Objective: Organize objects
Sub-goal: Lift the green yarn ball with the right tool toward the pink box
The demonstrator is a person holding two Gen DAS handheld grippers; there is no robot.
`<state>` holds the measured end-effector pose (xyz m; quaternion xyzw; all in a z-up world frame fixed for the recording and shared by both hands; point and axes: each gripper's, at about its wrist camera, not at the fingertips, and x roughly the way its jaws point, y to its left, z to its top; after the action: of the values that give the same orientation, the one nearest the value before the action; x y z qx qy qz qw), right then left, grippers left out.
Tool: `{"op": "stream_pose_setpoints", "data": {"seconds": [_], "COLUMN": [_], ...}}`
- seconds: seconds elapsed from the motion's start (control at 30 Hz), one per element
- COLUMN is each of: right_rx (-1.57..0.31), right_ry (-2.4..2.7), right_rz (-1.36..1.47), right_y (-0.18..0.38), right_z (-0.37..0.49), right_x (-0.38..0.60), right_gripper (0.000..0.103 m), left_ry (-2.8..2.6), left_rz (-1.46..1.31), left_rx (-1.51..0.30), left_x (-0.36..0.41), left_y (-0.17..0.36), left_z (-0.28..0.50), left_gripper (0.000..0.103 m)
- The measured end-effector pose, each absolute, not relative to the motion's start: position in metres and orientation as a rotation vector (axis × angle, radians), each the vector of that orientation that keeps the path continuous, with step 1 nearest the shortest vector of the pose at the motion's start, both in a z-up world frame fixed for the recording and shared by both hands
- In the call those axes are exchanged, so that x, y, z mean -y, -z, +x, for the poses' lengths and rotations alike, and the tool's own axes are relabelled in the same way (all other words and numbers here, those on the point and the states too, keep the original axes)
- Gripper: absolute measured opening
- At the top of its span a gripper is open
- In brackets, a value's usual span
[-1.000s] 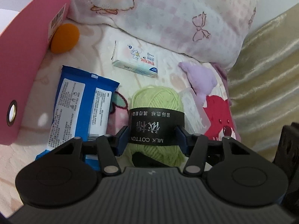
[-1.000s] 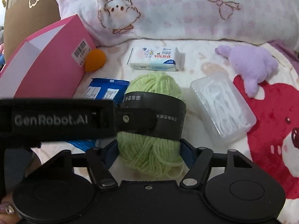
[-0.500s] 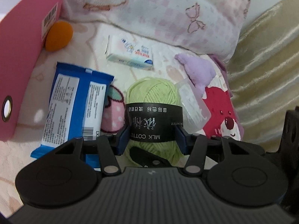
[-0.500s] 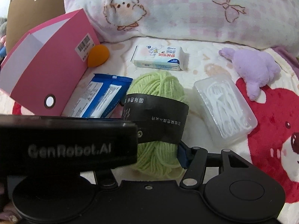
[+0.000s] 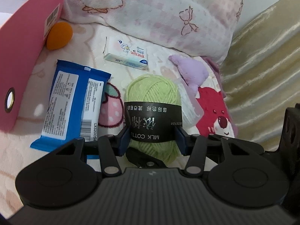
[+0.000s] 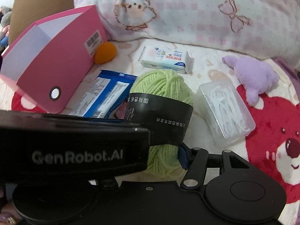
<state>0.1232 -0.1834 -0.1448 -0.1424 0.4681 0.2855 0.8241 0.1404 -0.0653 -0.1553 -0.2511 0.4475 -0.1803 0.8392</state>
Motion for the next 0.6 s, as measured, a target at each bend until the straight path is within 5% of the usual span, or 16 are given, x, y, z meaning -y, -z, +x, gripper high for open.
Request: {"op": "stream_pose_setpoints", "data": {"seconds": [0.6], "right_rx": [-0.951], "right_ry": [-0.675], "right_rz": [-0.232], "right_y": [0.107], "right_z": [0.084], "right_x": [0.19], "right_gripper": [0.061], "left_ry": [0.368], "left_rz": [-0.511], "left_rx": [-0.977], "left_x": [0.052], "left_y": [0.11], "left_z": [0.105], "left_gripper": [0.05]}}
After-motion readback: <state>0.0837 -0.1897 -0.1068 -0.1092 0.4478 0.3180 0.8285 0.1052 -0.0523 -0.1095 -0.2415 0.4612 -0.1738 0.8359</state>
